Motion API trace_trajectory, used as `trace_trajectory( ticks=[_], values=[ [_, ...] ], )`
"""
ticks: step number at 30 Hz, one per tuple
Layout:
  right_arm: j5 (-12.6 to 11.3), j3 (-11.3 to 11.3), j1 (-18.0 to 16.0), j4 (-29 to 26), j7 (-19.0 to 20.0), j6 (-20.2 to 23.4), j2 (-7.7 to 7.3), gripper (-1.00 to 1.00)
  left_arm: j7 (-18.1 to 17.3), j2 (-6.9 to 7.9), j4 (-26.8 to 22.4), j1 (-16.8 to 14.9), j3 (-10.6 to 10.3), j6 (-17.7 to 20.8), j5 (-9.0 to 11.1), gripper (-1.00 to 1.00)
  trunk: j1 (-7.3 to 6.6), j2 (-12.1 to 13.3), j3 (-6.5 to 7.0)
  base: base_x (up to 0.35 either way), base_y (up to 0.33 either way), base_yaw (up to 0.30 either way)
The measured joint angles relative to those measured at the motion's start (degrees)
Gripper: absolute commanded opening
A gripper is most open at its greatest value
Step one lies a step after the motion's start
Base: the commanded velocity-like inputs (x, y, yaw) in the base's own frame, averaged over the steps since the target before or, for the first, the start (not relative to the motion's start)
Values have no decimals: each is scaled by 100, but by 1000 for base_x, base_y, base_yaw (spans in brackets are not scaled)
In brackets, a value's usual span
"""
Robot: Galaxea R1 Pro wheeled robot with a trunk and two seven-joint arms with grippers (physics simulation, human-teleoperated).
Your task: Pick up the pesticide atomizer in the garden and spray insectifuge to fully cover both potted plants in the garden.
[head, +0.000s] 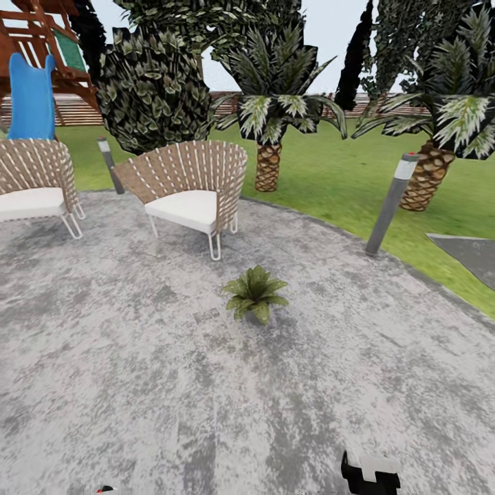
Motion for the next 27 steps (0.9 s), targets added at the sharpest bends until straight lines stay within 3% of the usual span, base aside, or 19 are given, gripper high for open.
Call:
trace_trajectory(
  ticks=[16,27],
  values=[
    [0,0,-1,0,0,0,0,100,0,0,9,0,0,0,3,-100,0,0,92,-237,-200,222],
    [0,2,2,1,0,-1,0,100,0,0,4,0,1,0,3,-100,-2,0,126,-33,-265,262]
  ],
)
